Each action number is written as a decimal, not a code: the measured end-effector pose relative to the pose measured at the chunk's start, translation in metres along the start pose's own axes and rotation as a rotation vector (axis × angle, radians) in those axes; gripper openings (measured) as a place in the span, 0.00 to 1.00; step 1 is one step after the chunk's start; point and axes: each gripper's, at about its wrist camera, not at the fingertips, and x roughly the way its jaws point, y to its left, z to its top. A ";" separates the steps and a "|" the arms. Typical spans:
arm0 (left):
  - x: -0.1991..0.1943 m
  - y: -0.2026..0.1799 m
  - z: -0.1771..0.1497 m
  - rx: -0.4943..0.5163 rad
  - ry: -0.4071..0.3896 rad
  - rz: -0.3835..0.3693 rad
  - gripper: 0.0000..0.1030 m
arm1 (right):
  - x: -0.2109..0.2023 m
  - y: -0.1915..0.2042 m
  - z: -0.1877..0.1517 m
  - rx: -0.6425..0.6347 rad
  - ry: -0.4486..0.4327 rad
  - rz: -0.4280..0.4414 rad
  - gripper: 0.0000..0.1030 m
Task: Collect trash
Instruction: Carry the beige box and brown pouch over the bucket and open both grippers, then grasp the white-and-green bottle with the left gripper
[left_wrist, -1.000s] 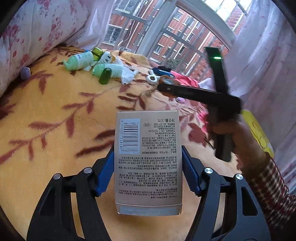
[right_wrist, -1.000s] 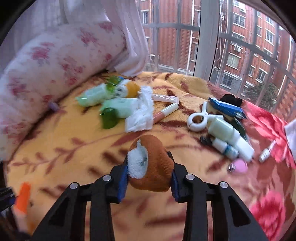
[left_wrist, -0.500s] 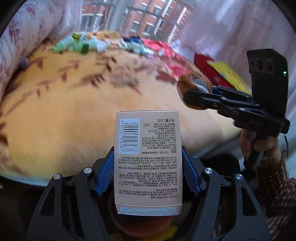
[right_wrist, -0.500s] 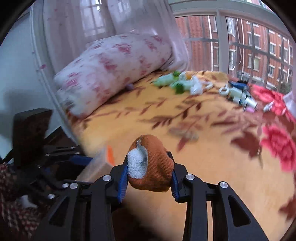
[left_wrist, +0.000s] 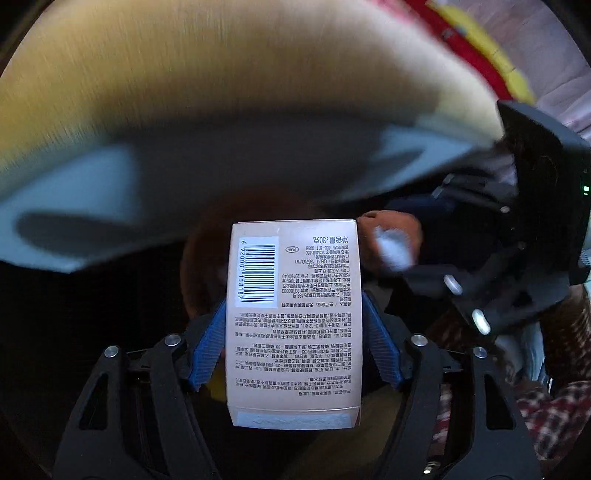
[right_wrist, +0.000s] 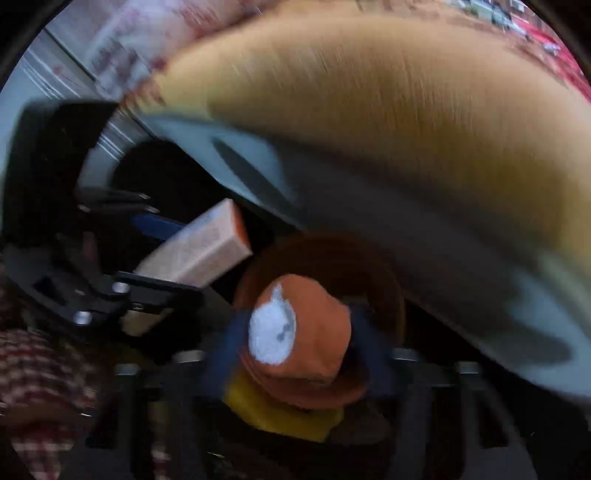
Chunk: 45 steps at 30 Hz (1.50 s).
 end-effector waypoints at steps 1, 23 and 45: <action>0.005 0.001 0.000 -0.010 0.023 0.011 0.67 | 0.006 -0.002 -0.003 0.013 0.015 -0.003 0.81; -0.148 0.028 0.072 0.015 -0.541 0.089 0.72 | -0.152 -0.007 0.063 -0.101 -0.572 0.018 0.89; -0.213 0.181 0.328 0.128 -0.649 0.425 0.72 | -0.108 -0.016 0.156 -0.143 -0.568 0.158 0.92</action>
